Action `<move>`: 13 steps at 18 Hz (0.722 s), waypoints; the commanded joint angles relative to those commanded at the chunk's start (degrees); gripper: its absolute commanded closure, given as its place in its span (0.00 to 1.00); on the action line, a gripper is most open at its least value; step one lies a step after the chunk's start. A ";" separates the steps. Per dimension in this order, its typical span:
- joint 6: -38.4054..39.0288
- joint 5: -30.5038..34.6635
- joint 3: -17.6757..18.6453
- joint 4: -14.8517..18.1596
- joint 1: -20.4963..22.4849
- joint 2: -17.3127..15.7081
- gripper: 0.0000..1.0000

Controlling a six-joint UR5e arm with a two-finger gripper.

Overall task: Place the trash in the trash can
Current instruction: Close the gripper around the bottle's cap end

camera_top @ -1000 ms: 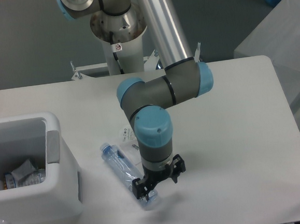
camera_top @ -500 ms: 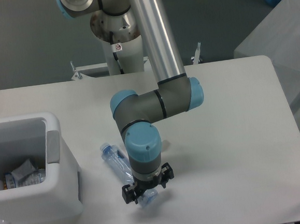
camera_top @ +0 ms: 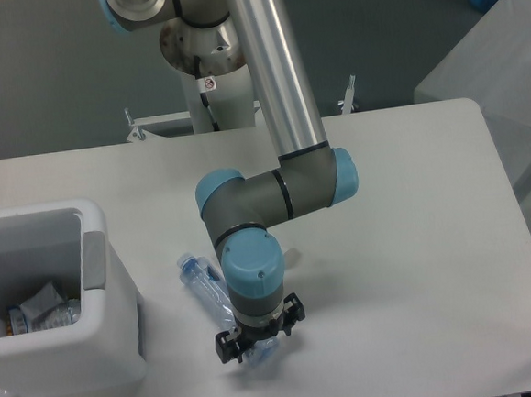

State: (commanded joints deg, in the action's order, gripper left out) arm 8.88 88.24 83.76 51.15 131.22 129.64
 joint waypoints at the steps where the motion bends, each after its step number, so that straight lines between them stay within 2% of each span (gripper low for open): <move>1: 0.00 -0.09 0.00 0.00 0.00 0.00 0.00; 3: 0.00 0.00 0.00 -0.09 0.00 0.26 0.01; 6: 0.00 -0.09 0.00 0.00 -0.09 0.18 0.12; 13: 0.00 -0.18 0.09 0.00 -0.09 0.26 0.25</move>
State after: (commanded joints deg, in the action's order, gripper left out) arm 8.88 88.07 83.85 51.15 131.13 129.90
